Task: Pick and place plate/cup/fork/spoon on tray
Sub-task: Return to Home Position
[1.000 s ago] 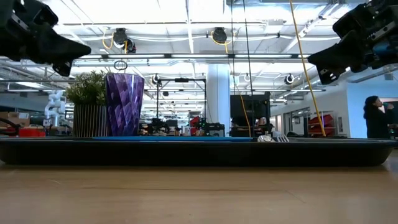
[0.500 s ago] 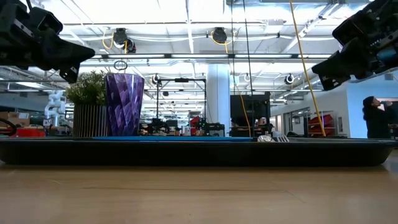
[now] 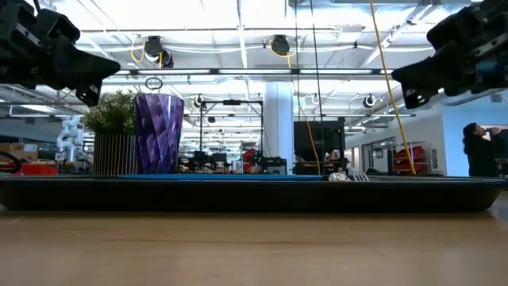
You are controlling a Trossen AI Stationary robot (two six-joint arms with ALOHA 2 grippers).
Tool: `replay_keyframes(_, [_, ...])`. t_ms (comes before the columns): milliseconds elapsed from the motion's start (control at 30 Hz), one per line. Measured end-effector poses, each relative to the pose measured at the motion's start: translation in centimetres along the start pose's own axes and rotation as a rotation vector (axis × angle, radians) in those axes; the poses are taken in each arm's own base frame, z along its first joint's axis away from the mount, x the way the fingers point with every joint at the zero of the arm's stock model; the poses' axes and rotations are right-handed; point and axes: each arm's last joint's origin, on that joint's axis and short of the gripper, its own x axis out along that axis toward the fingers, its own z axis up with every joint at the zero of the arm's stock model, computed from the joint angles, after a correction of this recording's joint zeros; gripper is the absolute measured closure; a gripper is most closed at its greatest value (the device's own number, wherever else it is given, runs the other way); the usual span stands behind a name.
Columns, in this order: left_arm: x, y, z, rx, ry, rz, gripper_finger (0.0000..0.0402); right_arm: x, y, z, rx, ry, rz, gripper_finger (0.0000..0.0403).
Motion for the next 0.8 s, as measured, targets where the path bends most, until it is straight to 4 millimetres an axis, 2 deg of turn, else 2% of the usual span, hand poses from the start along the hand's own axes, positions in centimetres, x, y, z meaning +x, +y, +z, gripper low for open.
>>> replay_keyframes(267, [0.1, 0.0, -0.1, -0.015, 0.008, 0.003, 0.0388, -0.3, 0.4, 1.5, -0.059, -0.151, 0.087, 0.0403])
replay_keyframes(500, [0.1, 0.0, -0.1, 0.02, 0.008, 0.006, 0.0387, -0.2, 0.3, 1.0, -0.047, -0.099, 0.074, 0.0403])
replay_keyframes(667, [0.1, 0.0, -0.1, 0.007, 0.008, 0.006, 0.0387, -0.4, 0.3, 1.2, -0.046, -0.121, 0.059, 0.0403])
replay_keyframes(800, [0.1, 0.0, -0.1, -0.01, 0.009, 0.006, 0.0387, -0.9, 0.3, 0.2, -0.016, -0.019, 0.052, 0.0403])
